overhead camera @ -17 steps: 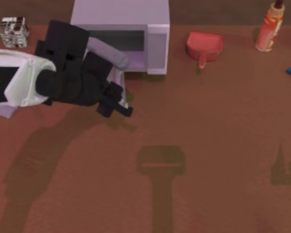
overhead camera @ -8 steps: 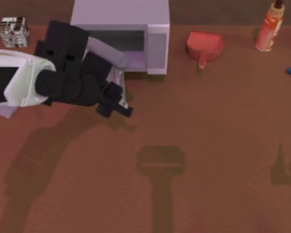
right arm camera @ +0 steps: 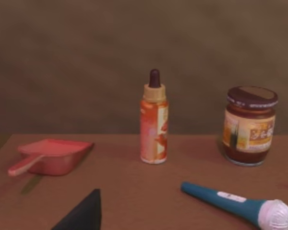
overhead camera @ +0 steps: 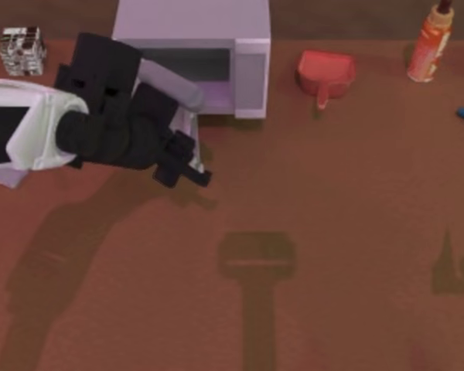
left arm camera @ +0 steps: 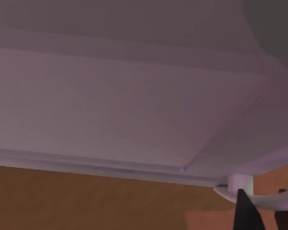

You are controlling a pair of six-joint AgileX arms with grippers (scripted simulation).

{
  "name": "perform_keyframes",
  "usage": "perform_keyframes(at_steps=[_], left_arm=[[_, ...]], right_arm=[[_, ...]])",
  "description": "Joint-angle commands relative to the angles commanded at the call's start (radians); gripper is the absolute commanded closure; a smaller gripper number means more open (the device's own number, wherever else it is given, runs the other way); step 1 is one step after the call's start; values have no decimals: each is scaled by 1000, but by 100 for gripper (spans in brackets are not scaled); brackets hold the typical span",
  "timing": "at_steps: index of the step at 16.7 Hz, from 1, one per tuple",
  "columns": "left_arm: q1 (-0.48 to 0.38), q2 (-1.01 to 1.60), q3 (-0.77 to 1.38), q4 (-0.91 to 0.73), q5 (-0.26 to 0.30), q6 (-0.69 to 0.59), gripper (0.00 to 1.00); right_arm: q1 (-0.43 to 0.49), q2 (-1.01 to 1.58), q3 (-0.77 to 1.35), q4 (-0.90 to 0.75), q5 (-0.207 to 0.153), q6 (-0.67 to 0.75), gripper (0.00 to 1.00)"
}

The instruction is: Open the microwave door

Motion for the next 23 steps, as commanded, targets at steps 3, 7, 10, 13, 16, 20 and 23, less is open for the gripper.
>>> perform_keyframes(at_steps=[3, 7, 10, 13, 16, 20, 23], left_arm=[[12, -4, -5, -6, 14, 24, 100], [35, -14, -12, -15, 42, 68, 100], [37, -14, -13, -16, 45, 74, 100], [37, -14, -13, -16, 45, 74, 100], [37, -14, -13, -16, 45, 74, 100], [37, -14, -13, -16, 45, 74, 100], [37, -14, -13, -16, 45, 74, 100]], right_arm=[[0, 0, 0, 0, 0, 0, 0], [0, 0, 0, 0, 0, 0, 0], [0, 0, 0, 0, 0, 0, 0], [0, 0, 0, 0, 0, 0, 0], [0, 0, 0, 0, 0, 0, 0], [0, 0, 0, 0, 0, 0, 0], [0, 0, 0, 0, 0, 0, 0]])
